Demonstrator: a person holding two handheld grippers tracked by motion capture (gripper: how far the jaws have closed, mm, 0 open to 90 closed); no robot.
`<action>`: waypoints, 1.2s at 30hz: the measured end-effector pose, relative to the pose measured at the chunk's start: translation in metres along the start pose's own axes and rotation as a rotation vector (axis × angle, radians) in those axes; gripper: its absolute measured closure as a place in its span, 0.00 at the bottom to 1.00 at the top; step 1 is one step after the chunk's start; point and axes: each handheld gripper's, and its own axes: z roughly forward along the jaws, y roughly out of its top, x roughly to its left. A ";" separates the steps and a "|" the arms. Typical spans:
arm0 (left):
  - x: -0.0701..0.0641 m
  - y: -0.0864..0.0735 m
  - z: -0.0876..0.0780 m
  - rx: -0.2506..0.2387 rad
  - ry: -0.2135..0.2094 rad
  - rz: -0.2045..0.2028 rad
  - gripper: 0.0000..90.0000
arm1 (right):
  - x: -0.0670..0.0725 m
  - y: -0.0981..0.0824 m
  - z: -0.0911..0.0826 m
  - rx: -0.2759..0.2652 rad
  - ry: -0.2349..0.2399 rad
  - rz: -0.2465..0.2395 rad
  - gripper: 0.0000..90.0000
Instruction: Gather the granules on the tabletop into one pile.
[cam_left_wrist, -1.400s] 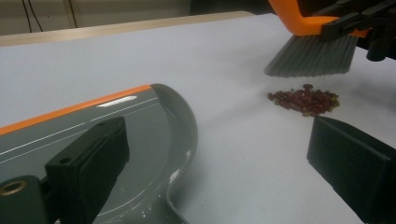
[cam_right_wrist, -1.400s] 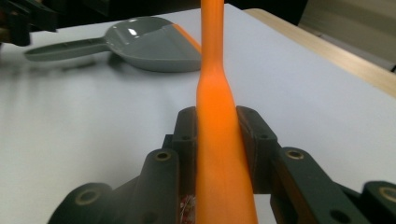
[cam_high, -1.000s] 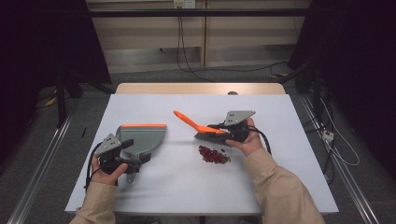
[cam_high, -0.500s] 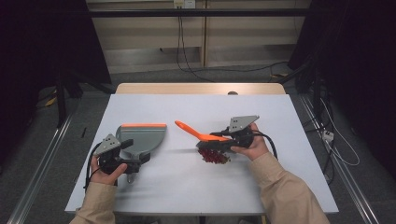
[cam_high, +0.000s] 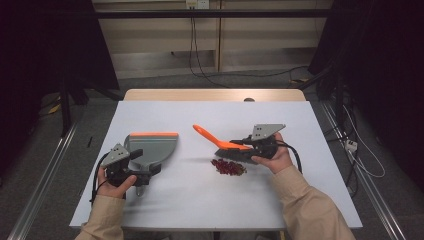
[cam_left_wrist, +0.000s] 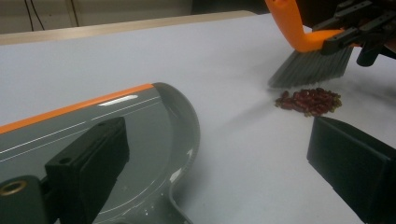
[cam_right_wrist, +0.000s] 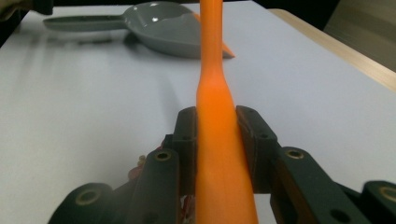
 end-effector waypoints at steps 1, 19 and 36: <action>0.000 0.000 0.000 0.000 0.000 -0.001 0.06 | -0.001 0.001 -0.002 -0.002 -0.024 0.006 0.79; -0.002 0.000 0.001 0.000 -0.003 0.000 0.06 | 0.000 -0.012 -0.017 0.014 -0.184 0.107 0.79; -0.002 0.000 0.003 0.006 -0.007 0.000 0.06 | -0.003 0.001 0.002 -0.087 -0.120 0.083 0.79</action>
